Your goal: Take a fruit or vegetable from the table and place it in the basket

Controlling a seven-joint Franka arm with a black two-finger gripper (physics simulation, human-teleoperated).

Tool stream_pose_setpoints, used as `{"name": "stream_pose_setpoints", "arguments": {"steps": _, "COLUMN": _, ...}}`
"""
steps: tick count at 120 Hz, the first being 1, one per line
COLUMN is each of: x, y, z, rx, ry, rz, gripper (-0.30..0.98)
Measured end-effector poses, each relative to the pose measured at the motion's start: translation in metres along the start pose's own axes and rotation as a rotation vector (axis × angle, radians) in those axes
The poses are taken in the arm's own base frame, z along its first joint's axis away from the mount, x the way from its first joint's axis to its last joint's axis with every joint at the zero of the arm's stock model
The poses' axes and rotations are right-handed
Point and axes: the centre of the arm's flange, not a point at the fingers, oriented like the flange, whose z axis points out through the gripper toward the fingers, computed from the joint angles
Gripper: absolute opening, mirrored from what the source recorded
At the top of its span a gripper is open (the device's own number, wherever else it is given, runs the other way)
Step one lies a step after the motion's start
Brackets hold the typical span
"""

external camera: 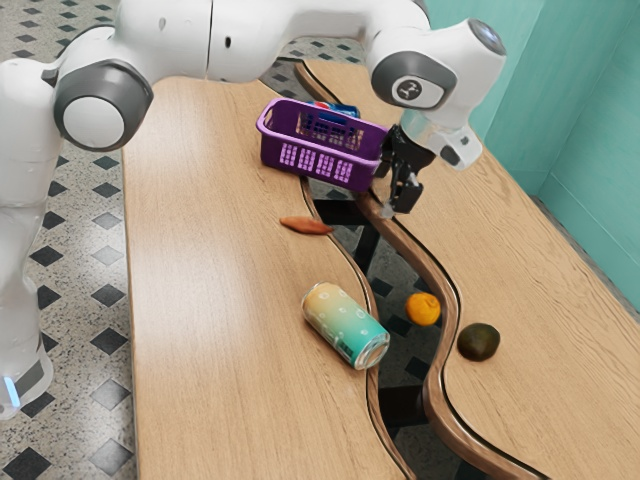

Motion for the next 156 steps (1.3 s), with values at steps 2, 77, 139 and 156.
{"name": "stream_pose_setpoints", "arguments": {"steps": 2, "x": 0.001, "y": 0.0, "z": -0.001, "rx": 0.001, "ry": 0.012, "rz": 0.0, "gripper": 0.69}}
{"name": "stream_pose_setpoints", "arguments": {"steps": 77, "x": 0.058, "y": 0.053, "z": 0.063, "rx": -0.137, "ry": 0.125, "rz": 0.376, "gripper": 0.69}}
{"name": "stream_pose_setpoints", "arguments": {"steps": 139, "x": 0.117, "y": 0.08, "z": 0.119, "rx": -0.185, "ry": 0.233, "rz": 0.581, "gripper": 0.69}}
{"name": "stream_pose_setpoints", "arguments": {"steps": 156, "x": 0.119, "y": 0.079, "z": 0.122, "rx": -0.182, "ry": 0.243, "rz": 0.598, "gripper": 0.69}}
